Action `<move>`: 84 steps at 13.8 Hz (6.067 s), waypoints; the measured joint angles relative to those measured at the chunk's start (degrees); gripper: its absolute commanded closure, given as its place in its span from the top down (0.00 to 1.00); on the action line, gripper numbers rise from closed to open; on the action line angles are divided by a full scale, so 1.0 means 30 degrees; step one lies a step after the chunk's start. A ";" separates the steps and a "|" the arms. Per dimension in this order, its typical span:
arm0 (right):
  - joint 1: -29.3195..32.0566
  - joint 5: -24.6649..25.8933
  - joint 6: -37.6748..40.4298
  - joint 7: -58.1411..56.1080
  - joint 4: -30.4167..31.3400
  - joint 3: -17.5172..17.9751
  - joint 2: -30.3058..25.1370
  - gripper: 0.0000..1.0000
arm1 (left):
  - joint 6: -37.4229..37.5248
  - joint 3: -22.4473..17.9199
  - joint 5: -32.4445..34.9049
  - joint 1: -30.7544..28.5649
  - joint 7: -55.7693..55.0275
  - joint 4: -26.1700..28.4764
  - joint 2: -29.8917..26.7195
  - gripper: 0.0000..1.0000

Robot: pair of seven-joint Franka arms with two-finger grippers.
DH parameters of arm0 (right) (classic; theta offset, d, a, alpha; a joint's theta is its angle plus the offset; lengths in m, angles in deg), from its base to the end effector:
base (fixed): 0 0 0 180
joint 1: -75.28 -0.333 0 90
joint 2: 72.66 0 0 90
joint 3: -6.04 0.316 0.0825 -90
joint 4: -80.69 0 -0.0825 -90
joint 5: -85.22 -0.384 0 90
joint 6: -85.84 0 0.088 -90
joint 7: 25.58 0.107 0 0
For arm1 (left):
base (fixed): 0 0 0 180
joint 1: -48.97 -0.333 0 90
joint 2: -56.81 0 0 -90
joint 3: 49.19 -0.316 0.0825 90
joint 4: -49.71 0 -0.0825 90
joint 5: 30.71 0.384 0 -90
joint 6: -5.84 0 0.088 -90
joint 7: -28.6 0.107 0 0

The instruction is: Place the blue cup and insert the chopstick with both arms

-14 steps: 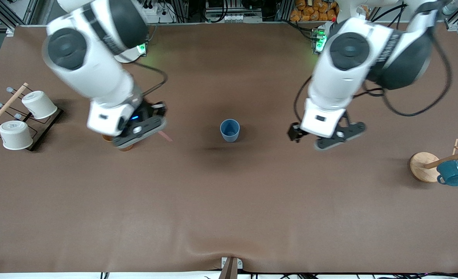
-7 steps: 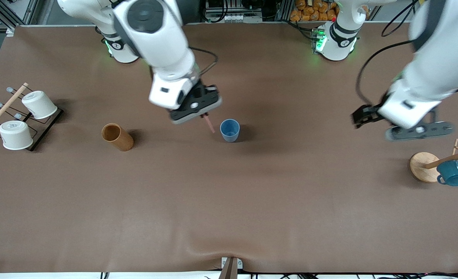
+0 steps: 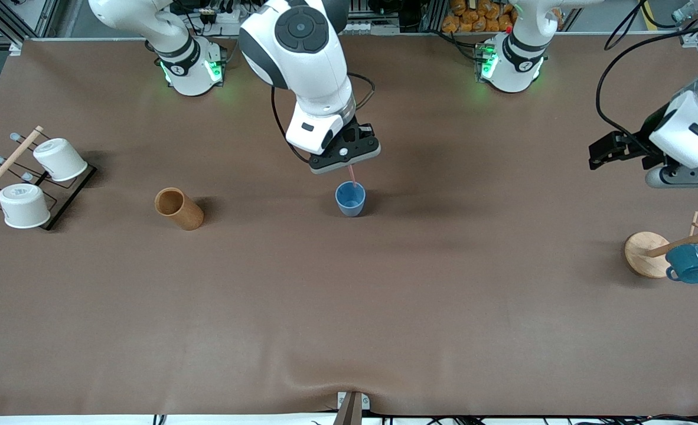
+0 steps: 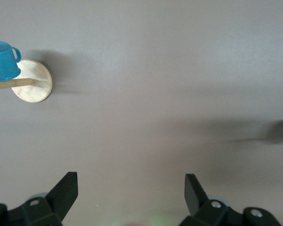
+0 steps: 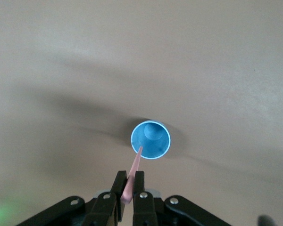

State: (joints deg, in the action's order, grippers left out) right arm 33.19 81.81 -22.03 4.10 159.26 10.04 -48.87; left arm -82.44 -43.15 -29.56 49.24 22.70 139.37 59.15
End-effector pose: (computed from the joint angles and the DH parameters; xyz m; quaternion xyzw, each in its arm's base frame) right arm 0.4839 0.4968 0.4900 -0.9893 -0.1311 -0.0121 0.0634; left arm 0.5598 -0.0585 0.6021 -0.9994 0.0036 0.0313 0.0113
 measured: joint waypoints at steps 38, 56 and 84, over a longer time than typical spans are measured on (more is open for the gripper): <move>-0.0023 0.2055 0.0673 0.1269 0.0036 -0.0485 -0.0088 1.00 | -0.0550 0.0020 -0.0001 -0.0157 0.0000 0.0328 -0.0138 1.00; 1.2794 0.2006 0.7918 -1.0900 0.1709 -0.1756 -0.6969 1.00 | -0.0587 0.0018 -0.0001 -0.0458 0.0000 0.0134 -0.0203 1.00; 1.3218 0.1396 0.9211 -1.0065 0.2219 -0.2532 -0.8376 1.00 | -0.0587 0.0017 -0.0001 -0.0459 0.0000 0.0138 -0.0202 1.00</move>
State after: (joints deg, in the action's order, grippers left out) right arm 72.84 86.00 5.60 -26.10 165.91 2.44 -74.00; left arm -84.20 -43.09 -29.56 47.87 22.70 139.79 58.54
